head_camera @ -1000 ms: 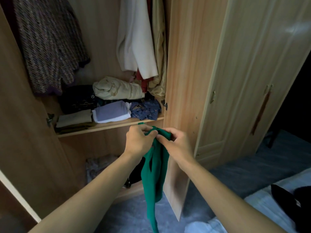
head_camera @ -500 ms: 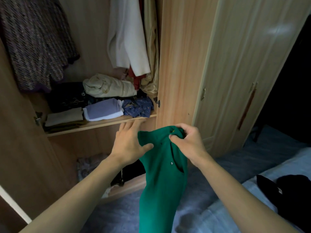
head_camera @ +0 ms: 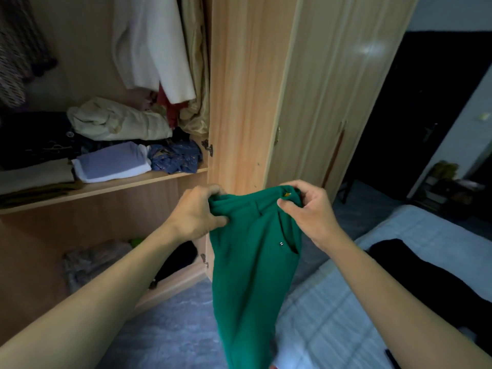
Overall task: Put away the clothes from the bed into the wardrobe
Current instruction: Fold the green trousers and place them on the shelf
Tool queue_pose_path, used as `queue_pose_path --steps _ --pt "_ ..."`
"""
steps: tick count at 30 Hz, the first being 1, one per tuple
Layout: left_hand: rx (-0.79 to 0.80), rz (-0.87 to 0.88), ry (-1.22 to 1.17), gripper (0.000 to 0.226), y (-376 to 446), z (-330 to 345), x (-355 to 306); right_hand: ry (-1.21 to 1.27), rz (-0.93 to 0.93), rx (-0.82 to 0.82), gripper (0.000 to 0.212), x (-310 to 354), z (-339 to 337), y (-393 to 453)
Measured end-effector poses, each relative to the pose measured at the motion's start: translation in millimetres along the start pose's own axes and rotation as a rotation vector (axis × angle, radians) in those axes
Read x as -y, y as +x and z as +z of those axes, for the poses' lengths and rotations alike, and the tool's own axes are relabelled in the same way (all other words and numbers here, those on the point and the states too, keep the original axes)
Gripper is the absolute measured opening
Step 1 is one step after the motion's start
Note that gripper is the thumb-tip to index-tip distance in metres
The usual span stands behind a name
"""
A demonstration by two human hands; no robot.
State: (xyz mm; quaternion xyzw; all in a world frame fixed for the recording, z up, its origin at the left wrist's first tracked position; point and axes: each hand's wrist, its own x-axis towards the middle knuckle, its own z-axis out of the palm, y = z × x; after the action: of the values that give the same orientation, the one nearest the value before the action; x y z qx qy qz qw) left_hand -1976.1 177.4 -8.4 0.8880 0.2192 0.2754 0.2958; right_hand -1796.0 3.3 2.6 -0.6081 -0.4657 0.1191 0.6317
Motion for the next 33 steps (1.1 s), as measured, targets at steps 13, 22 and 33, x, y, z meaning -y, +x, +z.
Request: queue_pose_path --steps 13,22,33 --pt "-0.092 0.118 -0.212 0.035 -19.0 68.6 -139.3 -0.117 -0.096 -0.075 0.016 16.0 -155.2 -76.1" --pt "0.058 0.122 -0.445 0.029 -36.4 191.1 -222.3 -0.132 0.073 -0.066 0.03 2.8 -297.2 -170.2" --pt "0.145 0.082 -0.588 0.028 24.0 295.7 -258.9 -0.094 0.218 -0.281 0.028 -38.1 -391.4 -158.9"
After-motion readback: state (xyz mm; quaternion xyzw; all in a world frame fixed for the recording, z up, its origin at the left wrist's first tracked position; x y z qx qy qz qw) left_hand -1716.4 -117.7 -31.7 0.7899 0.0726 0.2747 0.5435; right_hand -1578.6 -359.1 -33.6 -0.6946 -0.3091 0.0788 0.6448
